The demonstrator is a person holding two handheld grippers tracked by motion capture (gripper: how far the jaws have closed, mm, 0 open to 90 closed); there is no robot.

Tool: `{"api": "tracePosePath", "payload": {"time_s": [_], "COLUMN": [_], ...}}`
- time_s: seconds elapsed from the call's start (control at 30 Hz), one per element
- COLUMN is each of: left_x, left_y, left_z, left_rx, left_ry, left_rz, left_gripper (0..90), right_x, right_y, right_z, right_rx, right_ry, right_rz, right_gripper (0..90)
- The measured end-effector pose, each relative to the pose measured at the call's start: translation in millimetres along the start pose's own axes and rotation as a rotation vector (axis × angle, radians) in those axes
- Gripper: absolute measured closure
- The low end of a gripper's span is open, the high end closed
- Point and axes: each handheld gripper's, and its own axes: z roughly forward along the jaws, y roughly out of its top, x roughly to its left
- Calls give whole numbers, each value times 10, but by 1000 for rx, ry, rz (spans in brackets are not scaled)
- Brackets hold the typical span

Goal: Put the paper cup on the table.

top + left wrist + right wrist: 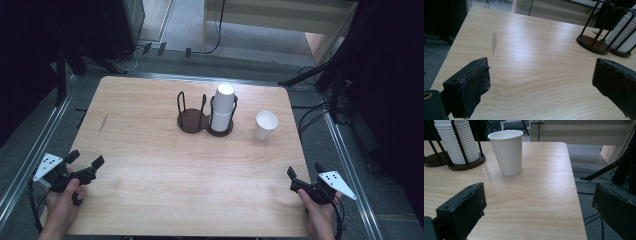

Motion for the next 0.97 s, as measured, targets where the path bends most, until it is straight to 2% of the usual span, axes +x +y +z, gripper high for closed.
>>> {"api": "tracePosePath", "payload": {"time_s": [0.2,0.4,0.77,0.97], "left_x": [-1,-7,-14,-17], "left_y": [0,-1,-3,-2], "left_z": [-1,3,25,34], "left_rx": [2,3,18,24], "left_ry": [0,-6,-23,-23], "left_rz": [3,4,14,17], "left_gripper": [14,14,14,14], "right_x": [-24,-37,-58,-50], "right_y": [-57,-118,-173,-175], "right_z": [-100,-198,-204,-202], "right_rx": [-10,-26,-59,-61], "right_ry": [4,-15,-53,-58], "right_rz": [11,-9,32,32], "right_gripper": [0,0,23,23]}}
